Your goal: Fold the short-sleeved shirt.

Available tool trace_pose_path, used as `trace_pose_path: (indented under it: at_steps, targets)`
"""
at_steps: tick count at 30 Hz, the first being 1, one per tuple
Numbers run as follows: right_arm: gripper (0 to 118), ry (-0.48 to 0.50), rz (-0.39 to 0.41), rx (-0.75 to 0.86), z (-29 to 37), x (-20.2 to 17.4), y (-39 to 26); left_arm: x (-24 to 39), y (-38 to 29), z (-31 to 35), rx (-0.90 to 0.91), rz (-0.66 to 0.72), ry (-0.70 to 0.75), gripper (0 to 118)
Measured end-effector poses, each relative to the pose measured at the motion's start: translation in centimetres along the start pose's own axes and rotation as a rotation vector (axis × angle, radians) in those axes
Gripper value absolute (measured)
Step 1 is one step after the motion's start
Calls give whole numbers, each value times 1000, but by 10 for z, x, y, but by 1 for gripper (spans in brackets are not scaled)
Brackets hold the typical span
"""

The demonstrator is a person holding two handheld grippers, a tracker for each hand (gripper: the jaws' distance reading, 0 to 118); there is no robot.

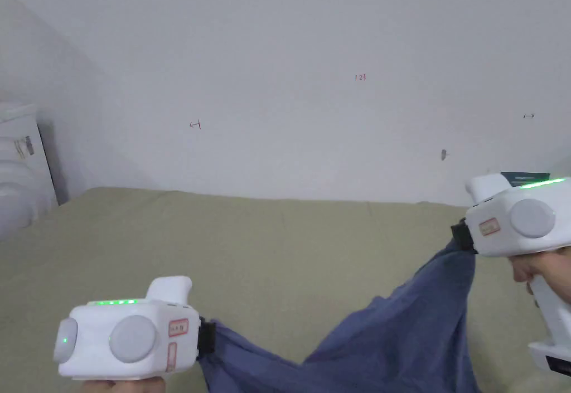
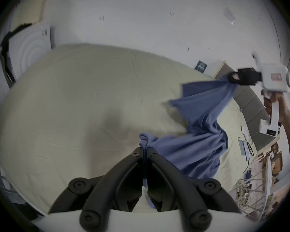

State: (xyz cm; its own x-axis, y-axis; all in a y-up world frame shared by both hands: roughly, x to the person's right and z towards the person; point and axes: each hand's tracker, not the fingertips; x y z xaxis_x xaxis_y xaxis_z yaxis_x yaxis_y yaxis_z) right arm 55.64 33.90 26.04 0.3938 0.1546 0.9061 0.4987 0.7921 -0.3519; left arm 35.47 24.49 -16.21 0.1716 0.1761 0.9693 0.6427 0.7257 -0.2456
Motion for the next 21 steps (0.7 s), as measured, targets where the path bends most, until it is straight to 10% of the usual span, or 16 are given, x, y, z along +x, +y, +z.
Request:
trace_pose_path:
  at_steps: [13,21]
  targets:
    - [4,-77,-256,287,218,82,1,15,112,160,349,-41,144,0]
    - [4,-112,-223,367,265,84,17,-10,158,233,407,-20,176,0]
